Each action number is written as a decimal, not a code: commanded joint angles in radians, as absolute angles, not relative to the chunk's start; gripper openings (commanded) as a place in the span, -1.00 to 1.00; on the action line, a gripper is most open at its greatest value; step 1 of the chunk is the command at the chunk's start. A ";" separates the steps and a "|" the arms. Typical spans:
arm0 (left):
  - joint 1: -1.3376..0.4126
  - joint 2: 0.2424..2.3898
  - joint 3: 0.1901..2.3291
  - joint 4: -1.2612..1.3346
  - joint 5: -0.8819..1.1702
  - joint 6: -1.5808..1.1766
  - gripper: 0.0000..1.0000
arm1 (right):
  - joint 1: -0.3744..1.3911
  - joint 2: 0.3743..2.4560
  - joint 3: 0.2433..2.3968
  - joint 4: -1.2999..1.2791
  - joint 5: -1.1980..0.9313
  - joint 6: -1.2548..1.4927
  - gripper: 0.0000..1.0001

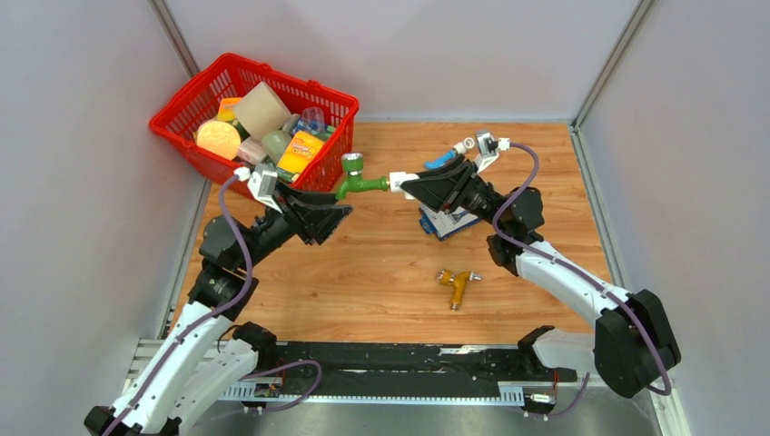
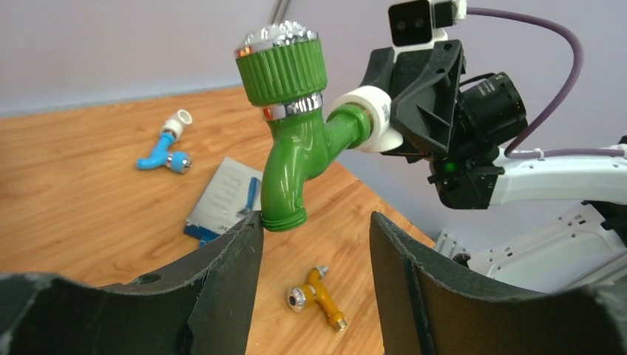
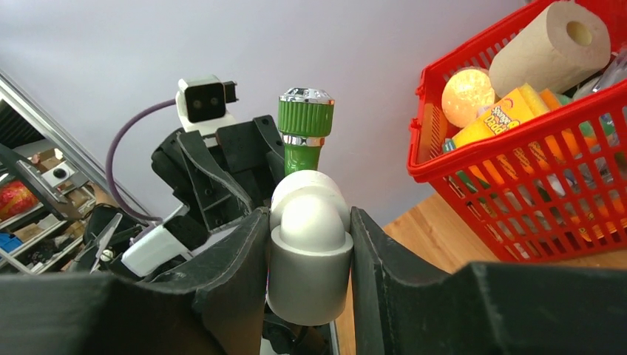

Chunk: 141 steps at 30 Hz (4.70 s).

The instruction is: Install the water faucets

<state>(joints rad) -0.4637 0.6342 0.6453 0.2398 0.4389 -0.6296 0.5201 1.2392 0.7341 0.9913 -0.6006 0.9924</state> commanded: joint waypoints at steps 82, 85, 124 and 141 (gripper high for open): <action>-0.472 0.572 0.633 0.106 0.571 0.287 -1.00 | 0.515 1.439 0.784 0.730 -0.706 1.306 -0.02; -0.472 0.587 0.652 0.106 0.552 0.197 -0.99 | 0.486 1.427 0.827 0.735 -0.741 1.212 0.17; -0.353 0.799 0.652 0.518 0.822 -0.913 -1.00 | 0.629 0.937 0.601 0.672 -0.793 -0.380 0.45; -0.353 0.805 0.689 0.433 0.813 -0.870 -1.00 | 0.634 0.989 0.673 0.621 -0.813 -0.439 0.43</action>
<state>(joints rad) -0.3511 0.8173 0.6323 0.3897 0.8104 -0.8730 0.6273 0.9833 0.6281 0.6270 -0.7387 -0.4206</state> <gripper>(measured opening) 0.342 0.722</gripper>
